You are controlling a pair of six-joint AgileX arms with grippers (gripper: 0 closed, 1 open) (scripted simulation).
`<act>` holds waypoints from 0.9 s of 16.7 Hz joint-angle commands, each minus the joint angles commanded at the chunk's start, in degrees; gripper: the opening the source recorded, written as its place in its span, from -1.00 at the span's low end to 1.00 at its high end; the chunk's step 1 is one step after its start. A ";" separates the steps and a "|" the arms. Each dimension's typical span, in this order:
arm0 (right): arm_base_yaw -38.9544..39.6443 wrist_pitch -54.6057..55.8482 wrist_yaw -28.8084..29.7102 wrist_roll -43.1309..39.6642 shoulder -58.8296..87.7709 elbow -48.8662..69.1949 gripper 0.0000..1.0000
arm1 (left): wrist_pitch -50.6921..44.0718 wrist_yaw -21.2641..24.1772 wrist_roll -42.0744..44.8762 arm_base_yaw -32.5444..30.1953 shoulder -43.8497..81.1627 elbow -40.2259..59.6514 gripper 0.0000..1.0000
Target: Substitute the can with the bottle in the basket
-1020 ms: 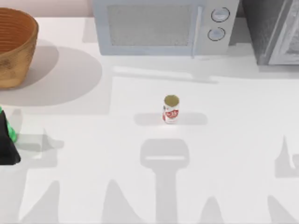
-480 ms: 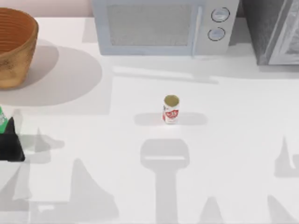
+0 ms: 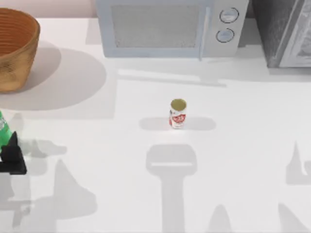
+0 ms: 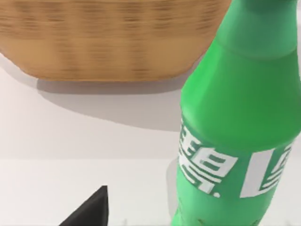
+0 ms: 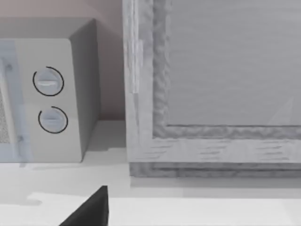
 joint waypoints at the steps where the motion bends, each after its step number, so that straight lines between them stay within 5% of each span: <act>1: 0.00 0.00 0.00 0.00 0.00 0.00 1.00 | 0.27 0.04 0.02 0.05 0.34 0.02 1.00; 7: 0.00 0.00 0.00 0.00 0.00 0.00 1.00 | 0.64 -0.30 -0.09 -0.36 1.18 0.62 1.00; 15: 0.00 0.00 0.00 0.00 0.00 0.00 1.00 | 5.99 -3.25 -1.09 -3.68 17.53 11.62 1.00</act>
